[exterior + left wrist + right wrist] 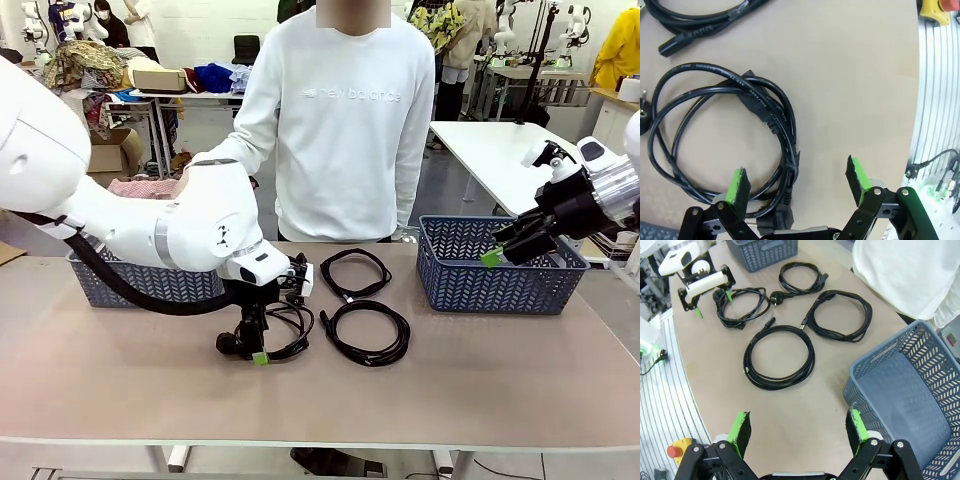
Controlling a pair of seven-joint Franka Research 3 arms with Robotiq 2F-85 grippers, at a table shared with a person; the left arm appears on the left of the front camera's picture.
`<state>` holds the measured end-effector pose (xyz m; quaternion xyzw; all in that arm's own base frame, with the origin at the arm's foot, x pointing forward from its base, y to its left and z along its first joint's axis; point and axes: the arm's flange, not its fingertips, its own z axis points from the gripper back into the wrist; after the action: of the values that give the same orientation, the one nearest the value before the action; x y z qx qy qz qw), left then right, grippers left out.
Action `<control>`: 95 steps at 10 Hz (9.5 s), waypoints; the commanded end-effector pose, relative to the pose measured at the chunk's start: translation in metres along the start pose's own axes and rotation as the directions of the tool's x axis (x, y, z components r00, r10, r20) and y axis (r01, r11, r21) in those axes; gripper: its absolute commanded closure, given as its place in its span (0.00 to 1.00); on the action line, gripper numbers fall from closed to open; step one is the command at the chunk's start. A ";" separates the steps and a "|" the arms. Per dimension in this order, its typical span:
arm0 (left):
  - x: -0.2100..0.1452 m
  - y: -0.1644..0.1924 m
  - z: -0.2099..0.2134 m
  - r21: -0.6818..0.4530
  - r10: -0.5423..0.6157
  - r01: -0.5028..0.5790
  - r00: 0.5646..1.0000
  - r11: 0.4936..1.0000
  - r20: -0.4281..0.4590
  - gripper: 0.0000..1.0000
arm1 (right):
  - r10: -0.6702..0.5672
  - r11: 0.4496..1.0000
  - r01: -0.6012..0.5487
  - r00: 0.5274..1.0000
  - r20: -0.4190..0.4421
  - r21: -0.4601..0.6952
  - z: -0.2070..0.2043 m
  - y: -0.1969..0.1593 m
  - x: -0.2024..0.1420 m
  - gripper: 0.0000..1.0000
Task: Organize the cables according to human instructions.
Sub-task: Pick up a bundle of cables and place it in the basket indicated by the human.
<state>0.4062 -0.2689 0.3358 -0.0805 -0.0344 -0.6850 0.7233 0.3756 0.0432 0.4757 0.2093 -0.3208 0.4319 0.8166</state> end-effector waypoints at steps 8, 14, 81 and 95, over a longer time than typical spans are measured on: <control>0.004 0.005 -0.026 0.017 0.001 -0.001 1.000 1.000 -0.029 0.00 | 0.021 1.000 -0.021 0.999 0.027 0.013 -0.002 -0.004 0.000 0.00; 0.006 0.006 -0.033 0.016 -0.022 0.022 0.999 1.000 -0.047 0.00 | 0.021 1.000 -0.021 0.999 0.027 0.013 -0.002 -0.004 0.000 0.00; -0.190 0.165 0.173 0.190 -0.006 0.019 0.998 0.982 -0.069 0.27 | 0.021 1.000 -0.021 0.999 0.027 0.013 -0.002 -0.004 0.000 0.00; -0.171 0.158 0.178 0.181 0.034 -0.040 0.999 0.983 0.036 0.00 | 0.021 1.000 -0.021 0.999 0.027 0.013 -0.002 -0.004 0.000 0.00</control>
<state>0.5691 -0.0570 0.4719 -0.0140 -0.0824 -0.6707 0.7370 0.3753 0.0430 0.4756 0.2094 -0.3196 0.4330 0.8164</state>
